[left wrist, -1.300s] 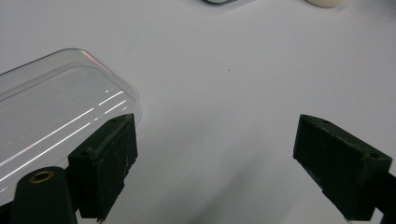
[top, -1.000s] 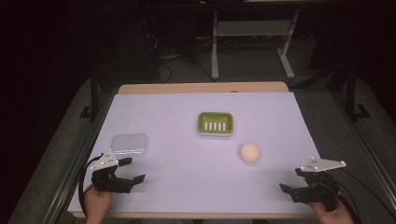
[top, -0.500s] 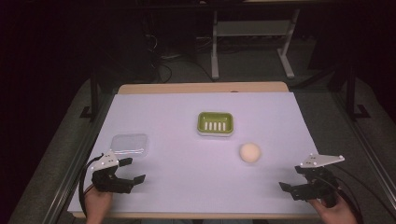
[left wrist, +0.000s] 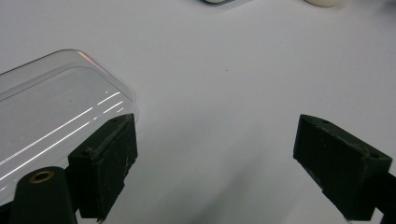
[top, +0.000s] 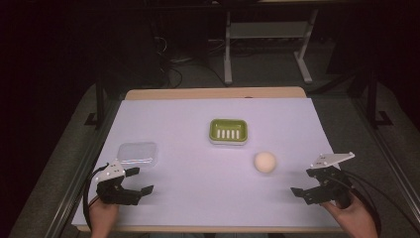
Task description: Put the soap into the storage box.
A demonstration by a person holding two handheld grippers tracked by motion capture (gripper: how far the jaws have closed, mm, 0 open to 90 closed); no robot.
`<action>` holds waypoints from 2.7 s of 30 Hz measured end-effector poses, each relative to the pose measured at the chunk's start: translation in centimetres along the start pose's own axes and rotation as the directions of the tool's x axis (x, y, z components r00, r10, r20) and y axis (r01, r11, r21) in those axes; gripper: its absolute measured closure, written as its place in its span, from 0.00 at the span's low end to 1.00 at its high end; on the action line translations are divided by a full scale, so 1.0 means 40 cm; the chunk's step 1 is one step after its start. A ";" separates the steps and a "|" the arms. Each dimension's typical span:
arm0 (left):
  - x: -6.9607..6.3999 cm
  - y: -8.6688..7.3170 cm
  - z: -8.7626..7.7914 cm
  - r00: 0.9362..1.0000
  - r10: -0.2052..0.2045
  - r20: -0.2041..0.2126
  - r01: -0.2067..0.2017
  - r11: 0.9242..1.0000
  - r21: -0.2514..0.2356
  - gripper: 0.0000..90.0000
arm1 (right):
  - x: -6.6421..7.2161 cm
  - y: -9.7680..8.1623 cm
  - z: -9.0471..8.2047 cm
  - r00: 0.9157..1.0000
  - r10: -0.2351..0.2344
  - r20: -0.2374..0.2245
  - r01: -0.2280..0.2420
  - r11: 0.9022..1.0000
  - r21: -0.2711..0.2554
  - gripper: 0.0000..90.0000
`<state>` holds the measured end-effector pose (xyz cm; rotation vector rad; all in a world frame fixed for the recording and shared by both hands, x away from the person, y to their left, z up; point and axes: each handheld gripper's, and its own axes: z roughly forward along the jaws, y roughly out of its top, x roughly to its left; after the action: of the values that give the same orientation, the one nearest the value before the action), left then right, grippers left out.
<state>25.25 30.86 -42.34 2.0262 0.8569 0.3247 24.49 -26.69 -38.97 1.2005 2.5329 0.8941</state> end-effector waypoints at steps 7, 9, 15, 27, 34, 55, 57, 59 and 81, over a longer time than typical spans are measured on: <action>0.000 0.001 -0.003 1.000 0.008 0.001 -0.008 1.000 0.001 0.14 | -0.005 0.047 0.013 0.999 -0.046 -0.012 0.046 0.999 0.015 0.19; 0.001 0.001 -0.002 1.000 0.008 0.002 -0.008 1.000 0.002 0.14 | -0.005 0.062 0.017 0.998 -0.055 -0.019 0.056 0.998 0.024 0.19; 0.002 0.001 -0.003 1.000 0.012 0.004 -0.012 1.000 0.000 0.14 | -0.011 0.107 0.037 0.996 -0.090 -0.024 0.091 0.995 0.044 0.18; 0.005 0.001 -0.005 1.000 0.000 0.005 0.000 1.000 -0.012 0.14 | -0.020 0.189 0.089 0.990 -0.132 -0.056 0.137 0.986 0.096 0.18; 0.007 0.002 -0.007 1.000 0.004 0.004 -0.003 1.000 -0.009 0.14 | -0.018 0.233 0.113 0.985 -0.160 -0.070 0.168 0.978 0.123 0.18; 0.008 0.002 -0.007 1.000 0.005 0.005 -0.005 1.000 -0.014 0.14 | -0.026 0.280 0.190 0.979 -0.175 -0.106 0.193 0.961 0.198 0.18; 0.008 0.002 -0.007 1.000 0.003 0.004 -0.003 1.000 -0.014 0.14 | -0.026 0.282 0.195 0.979 -0.177 -0.104 0.196 0.959 0.204 0.18; 0.008 0.002 -0.007 1.000 0.003 0.004 -0.003 1.000 -0.015 0.14 | -0.026 0.284 0.201 0.978 -0.180 -0.110 0.199 0.958 0.208 0.18; 0.008 0.002 -0.008 1.000 0.005 0.004 -0.005 1.000 -0.014 0.14 | -0.029 0.288 0.245 0.976 -0.176 -0.125 0.204 0.943 0.262 0.17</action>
<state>25.36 31.26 -42.11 2.0157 0.8448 0.3283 36.65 -17.67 -39.97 0.9740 2.8671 0.5865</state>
